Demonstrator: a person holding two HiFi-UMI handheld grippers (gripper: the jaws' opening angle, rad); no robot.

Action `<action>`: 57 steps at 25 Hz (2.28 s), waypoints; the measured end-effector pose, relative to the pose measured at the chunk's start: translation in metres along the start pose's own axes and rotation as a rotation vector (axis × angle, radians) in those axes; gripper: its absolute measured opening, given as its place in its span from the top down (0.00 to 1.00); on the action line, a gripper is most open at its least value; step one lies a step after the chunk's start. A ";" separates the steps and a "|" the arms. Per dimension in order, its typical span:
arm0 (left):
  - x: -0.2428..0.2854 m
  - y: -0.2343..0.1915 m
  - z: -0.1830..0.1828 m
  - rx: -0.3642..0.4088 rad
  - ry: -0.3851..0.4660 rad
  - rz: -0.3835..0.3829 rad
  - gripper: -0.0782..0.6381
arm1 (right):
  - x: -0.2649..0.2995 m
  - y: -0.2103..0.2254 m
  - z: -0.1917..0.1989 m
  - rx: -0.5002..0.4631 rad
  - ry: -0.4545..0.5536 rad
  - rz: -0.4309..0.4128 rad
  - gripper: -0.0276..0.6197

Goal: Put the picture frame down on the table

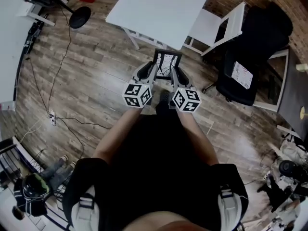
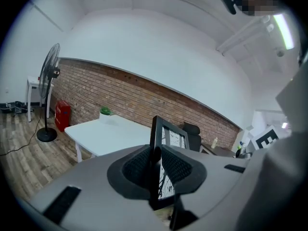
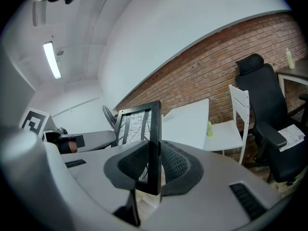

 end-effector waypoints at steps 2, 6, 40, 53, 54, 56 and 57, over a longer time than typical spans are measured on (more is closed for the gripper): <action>0.007 -0.002 -0.004 -0.002 0.004 -0.015 0.78 | 0.007 0.003 -0.006 -0.002 -0.007 -0.016 0.85; 0.019 -0.004 -0.008 -0.008 0.016 -0.041 0.78 | 0.019 0.009 -0.016 -0.016 -0.018 -0.042 0.85; 0.069 -0.045 -0.023 -0.065 0.049 -0.088 0.78 | 0.090 0.021 -0.046 -0.064 -0.072 -0.081 0.85; 0.119 -0.091 -0.031 -0.082 0.020 -0.058 0.78 | 0.153 0.027 -0.066 -0.080 -0.080 -0.045 0.85; 0.123 -0.095 -0.032 -0.083 0.016 -0.057 0.78 | 0.158 0.027 -0.068 -0.080 -0.081 -0.043 0.85; 0.133 -0.101 -0.033 -0.087 0.008 -0.053 0.78 | 0.168 0.030 -0.071 -0.077 -0.085 -0.035 0.85; 0.139 -0.105 -0.033 -0.090 0.002 -0.050 0.78 | 0.173 0.032 -0.072 -0.075 -0.088 -0.030 0.85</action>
Point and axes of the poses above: the fingertips, and each gripper's own axes: x forward along the fingers, y to its right, z out of its underside, the point moved 3 cm from there along -x, backward along the fingers, and after that the axes turned 8 degrees about x, right-handed, at the moved point
